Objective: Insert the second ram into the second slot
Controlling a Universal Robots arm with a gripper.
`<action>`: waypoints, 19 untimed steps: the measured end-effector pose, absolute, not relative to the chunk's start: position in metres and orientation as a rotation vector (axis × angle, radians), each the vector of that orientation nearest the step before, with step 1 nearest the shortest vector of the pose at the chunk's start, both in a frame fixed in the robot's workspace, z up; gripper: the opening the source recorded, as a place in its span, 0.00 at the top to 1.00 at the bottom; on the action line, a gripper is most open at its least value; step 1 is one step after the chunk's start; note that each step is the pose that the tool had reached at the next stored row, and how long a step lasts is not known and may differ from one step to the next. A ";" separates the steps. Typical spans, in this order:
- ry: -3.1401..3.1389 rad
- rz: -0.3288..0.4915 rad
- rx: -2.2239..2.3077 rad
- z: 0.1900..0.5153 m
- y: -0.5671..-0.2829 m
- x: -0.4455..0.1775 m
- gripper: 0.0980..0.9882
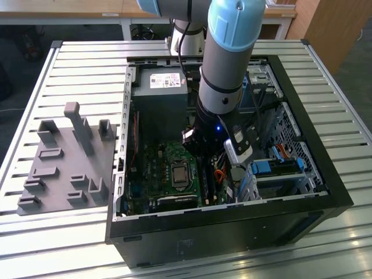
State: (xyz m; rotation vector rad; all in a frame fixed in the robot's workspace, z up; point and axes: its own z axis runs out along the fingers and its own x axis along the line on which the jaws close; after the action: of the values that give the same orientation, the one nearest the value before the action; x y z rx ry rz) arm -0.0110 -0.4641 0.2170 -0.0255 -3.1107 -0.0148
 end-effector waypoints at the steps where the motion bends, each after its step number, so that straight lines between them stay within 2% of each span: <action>1: -3.111 -0.015 -0.026 0.217 -0.464 -0.011 0.96; 19: -3.111 -0.015 -0.036 0.213 -0.464 -0.011 0.96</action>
State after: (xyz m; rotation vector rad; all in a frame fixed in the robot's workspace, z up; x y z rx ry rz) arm -0.0107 -0.4641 0.2127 -0.0356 -3.1106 -0.0150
